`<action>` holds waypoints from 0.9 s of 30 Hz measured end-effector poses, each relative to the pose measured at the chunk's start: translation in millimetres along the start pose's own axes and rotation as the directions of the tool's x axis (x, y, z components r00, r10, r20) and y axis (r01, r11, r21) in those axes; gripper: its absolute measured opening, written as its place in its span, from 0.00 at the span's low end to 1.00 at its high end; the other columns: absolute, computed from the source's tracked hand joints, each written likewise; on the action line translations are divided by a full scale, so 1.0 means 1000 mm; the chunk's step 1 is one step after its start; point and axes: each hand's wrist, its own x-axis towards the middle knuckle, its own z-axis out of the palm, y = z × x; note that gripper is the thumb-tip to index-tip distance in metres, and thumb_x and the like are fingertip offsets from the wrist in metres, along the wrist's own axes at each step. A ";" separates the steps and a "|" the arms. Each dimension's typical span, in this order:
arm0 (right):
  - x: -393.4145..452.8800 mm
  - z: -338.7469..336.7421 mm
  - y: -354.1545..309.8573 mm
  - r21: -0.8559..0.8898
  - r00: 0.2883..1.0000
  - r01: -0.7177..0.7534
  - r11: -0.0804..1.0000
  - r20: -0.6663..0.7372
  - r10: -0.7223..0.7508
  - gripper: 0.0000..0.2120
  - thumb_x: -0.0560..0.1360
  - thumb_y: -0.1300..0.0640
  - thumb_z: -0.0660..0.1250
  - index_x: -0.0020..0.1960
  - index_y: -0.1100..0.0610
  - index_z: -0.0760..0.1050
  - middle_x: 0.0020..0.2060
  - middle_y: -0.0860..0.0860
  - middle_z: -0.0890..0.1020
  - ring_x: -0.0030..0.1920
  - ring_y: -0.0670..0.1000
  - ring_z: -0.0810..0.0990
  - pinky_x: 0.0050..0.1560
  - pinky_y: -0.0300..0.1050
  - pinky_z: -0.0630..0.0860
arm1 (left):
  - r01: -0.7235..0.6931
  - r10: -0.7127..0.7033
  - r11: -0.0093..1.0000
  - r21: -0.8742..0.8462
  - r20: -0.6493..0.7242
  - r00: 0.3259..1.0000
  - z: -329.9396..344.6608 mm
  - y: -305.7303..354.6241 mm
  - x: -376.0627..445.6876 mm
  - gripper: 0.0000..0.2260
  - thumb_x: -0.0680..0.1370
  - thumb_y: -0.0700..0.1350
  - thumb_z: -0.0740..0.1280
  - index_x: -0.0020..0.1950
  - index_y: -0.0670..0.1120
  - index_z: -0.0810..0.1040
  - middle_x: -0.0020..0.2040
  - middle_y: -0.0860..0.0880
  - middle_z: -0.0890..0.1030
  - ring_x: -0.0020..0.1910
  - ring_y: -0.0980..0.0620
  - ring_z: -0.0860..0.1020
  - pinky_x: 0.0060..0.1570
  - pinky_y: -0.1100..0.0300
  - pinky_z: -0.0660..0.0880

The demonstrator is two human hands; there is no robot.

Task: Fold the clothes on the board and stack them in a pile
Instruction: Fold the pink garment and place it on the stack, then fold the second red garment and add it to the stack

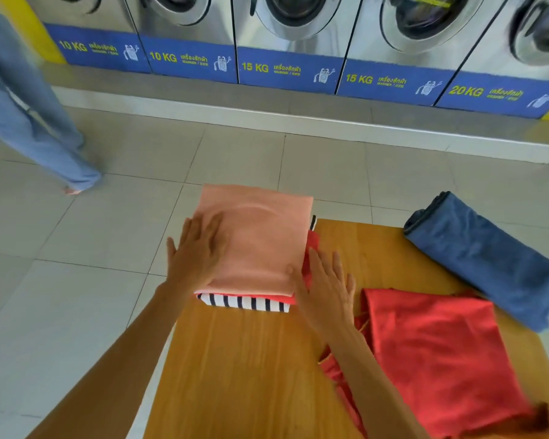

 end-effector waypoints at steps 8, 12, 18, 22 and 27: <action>-0.076 -0.050 0.112 0.134 0.872 -0.349 0.927 -0.314 0.374 0.21 0.77 0.46 0.67 0.66 0.55 0.76 0.75 0.54 0.70 0.77 0.57 0.61 0.71 0.64 0.60 | -0.192 0.065 0.918 -0.347 -0.347 0.936 -0.014 0.058 -0.084 0.14 0.81 0.42 0.63 0.66 0.40 0.75 0.70 0.41 0.74 0.73 0.40 0.68 0.71 0.37 0.62; -0.096 -0.040 0.130 0.076 0.893 -0.418 0.905 -0.150 0.425 0.37 0.74 0.31 0.62 0.77 0.50 0.63 0.81 0.55 0.55 0.81 0.57 0.49 0.75 0.66 0.52 | -0.328 0.171 0.794 -0.512 -0.330 0.928 0.005 0.120 -0.139 0.12 0.79 0.41 0.66 0.62 0.42 0.79 0.62 0.47 0.80 0.64 0.50 0.76 0.64 0.52 0.74; -0.154 0.026 0.121 -0.121 0.969 -0.241 0.963 -0.082 0.232 0.37 0.78 0.35 0.53 0.81 0.53 0.54 0.82 0.53 0.53 0.81 0.57 0.46 0.77 0.68 0.46 | -0.207 0.322 0.767 -0.608 0.085 0.943 0.058 0.152 -0.182 0.13 0.80 0.44 0.63 0.63 0.47 0.79 0.61 0.51 0.81 0.60 0.57 0.78 0.62 0.55 0.75; -0.198 0.043 0.117 -0.160 0.992 -0.101 0.982 -0.090 0.087 0.30 0.79 0.44 0.56 0.79 0.51 0.61 0.80 0.51 0.58 0.81 0.56 0.54 0.74 0.70 0.59 | -0.142 0.242 0.816 -0.560 0.109 0.964 0.071 0.149 -0.199 0.16 0.79 0.46 0.65 0.67 0.46 0.76 0.63 0.51 0.79 0.62 0.55 0.76 0.64 0.58 0.73; -0.257 0.044 0.111 -0.039 0.998 0.069 0.997 -0.002 -0.069 0.28 0.76 0.38 0.61 0.75 0.45 0.68 0.81 0.48 0.55 0.82 0.53 0.49 0.76 0.67 0.56 | 0.052 0.032 0.860 -0.507 0.155 0.987 0.068 0.130 -0.206 0.23 0.80 0.50 0.65 0.72 0.43 0.70 0.69 0.47 0.74 0.68 0.49 0.72 0.67 0.56 0.69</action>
